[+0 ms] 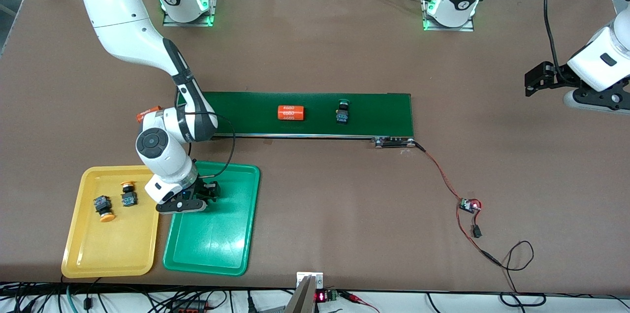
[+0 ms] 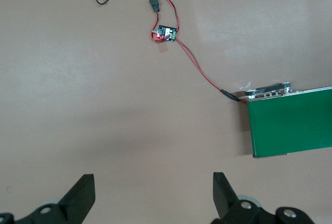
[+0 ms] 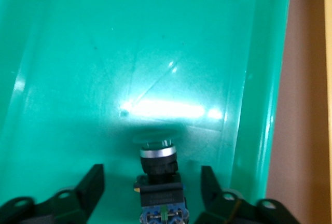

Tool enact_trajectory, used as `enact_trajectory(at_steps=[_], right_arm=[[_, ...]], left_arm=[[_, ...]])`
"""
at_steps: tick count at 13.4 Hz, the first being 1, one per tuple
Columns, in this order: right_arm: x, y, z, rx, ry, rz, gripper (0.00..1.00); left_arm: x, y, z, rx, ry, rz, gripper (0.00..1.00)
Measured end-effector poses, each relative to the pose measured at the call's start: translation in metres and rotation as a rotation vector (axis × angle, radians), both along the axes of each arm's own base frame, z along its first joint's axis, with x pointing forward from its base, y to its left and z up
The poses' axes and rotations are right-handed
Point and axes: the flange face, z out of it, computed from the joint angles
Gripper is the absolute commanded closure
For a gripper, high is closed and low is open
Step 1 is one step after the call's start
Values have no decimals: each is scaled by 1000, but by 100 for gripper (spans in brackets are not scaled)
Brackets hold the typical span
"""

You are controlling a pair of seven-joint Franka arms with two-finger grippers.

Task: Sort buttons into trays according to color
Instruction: 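Lower the green button into the green tray and open the right gripper, then move the right gripper back over the belt beside the orange battery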

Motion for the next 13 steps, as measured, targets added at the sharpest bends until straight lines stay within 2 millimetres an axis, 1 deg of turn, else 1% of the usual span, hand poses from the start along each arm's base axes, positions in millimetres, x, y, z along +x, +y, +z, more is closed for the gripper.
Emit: enact_trajectory(at_steps=[1, 2, 4, 6, 7, 10, 11, 13], right_arm=[[1, 1, 9, -1, 0, 0, 0], [2, 0, 21, -6, 17, -4, 0], [-1, -8, 57, -20, 66, -21, 0], [-13, -16, 88, -20, 88, -44, 0], [-24, -18, 99, -15, 98, -60, 0], [-70, -9, 123, -9, 187, -94, 0], [-86, -4, 133, -6, 217, -107, 0], [-116, 13, 150, 8, 245, -166, 0]], left_arm=[[0, 0, 0, 0, -1, 0, 0], [0, 0, 1, 0, -2, 0, 0], [0, 0, 2, 0, -4, 0, 0], [0, 0, 2, 0, -4, 0, 0], [0, 0, 3, 0, -5, 0, 0], [0, 0, 3, 0, -5, 1, 0], [0, 0, 3, 0, -5, 1, 0], [0, 0, 3, 0, -6, 1, 0]])
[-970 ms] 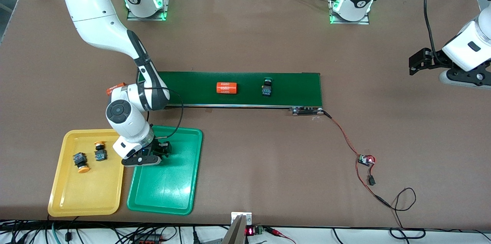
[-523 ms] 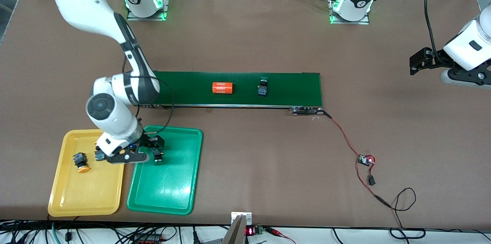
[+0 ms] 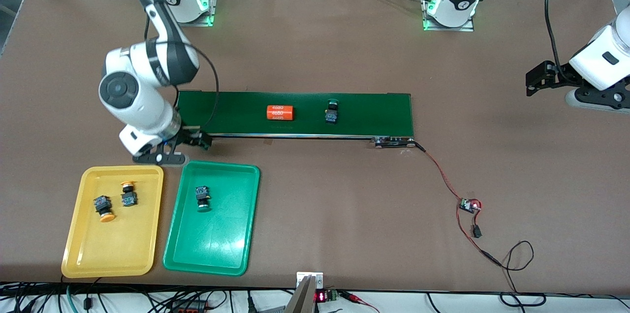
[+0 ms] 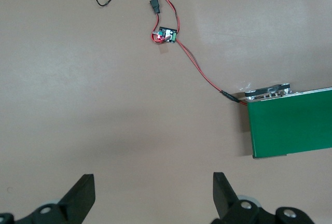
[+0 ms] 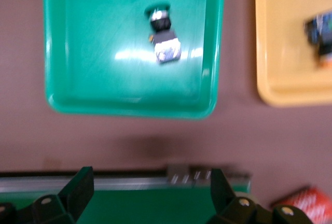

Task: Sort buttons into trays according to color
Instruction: 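Move the right gripper back over the belt beside the orange battery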

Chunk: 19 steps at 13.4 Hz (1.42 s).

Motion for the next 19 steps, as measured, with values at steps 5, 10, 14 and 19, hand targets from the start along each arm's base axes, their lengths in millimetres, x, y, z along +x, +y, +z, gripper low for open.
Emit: enact_trajectory(at_steps=[5, 10, 14, 19], right_arm=[[-64, 52, -2, 12, 23, -95, 0], [-84, 77, -16, 42, -2, -133, 0], [-107, 112, -26, 55, 6, -127, 0], [-135, 151, -32, 29, 1, -22, 0]], left_arm=[[0, 0, 0, 0, 0, 0, 0], [0, -1, 0, 0, -1, -2, 0], [0, -3, 1, -1, -3, -6, 0], [0, -4, 1, -1, -4, -6, 0]])
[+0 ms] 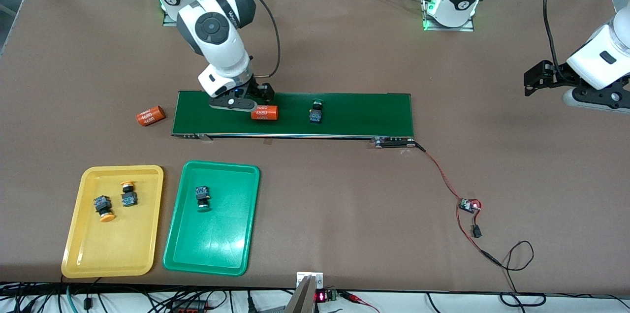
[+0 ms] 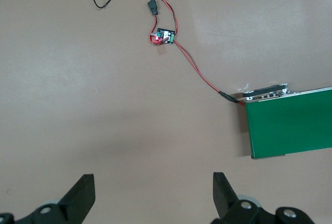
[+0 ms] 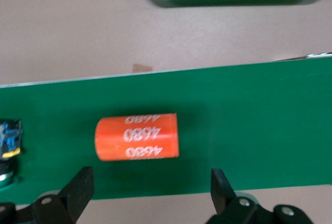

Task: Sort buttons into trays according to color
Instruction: 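Move the right gripper back over the belt beside the orange battery, then grasp the blue-topped black switch on the belt with the right gripper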

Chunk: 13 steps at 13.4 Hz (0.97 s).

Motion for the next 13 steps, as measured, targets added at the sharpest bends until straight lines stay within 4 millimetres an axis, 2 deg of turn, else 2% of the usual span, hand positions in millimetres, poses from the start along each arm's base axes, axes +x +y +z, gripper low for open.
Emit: enact_trajectory(at_steps=[5, 13], right_arm=[[-4, 8, -14, -21, -4, 48, 0], [-2, 11, -18, -2, -16, 48, 0]], left_arm=[[0, 4, 1, 0, -3, 8, 0], [0, 4, 2, 0, -4, 10, 0]])
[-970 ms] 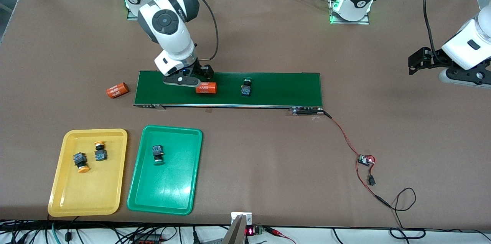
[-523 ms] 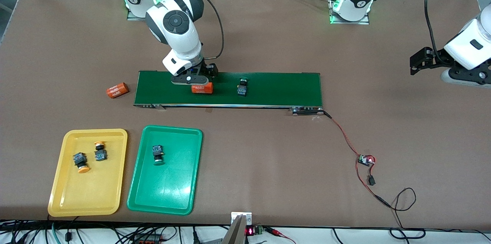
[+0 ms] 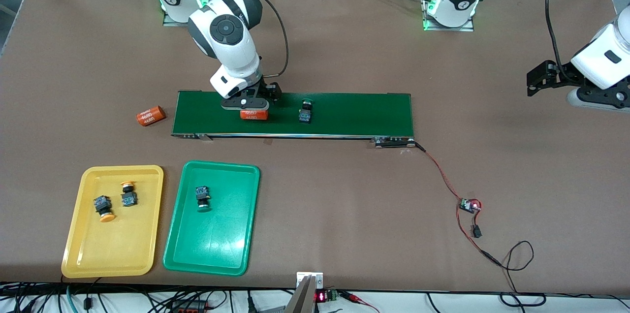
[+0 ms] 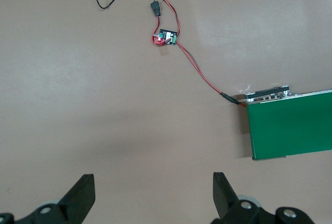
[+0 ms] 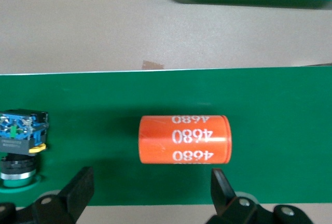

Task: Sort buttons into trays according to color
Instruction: 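Grasp the blue-topped black switch on the belt with the right gripper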

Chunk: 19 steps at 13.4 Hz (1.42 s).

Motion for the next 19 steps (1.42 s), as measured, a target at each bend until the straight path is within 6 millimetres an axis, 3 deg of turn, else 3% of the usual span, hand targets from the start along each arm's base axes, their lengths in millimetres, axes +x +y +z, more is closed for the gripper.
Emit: enact_trajectory(at_steps=[14, 19], right_arm=[[1, -1, -4, 0, 6, -4, 0], [1, -1, -5, 1, 6, -5, 0]], left_arm=[[-1, -2, 2, -1, -4, 0, 0], [-6, 4, 14, -1, -24, 11, 0]])
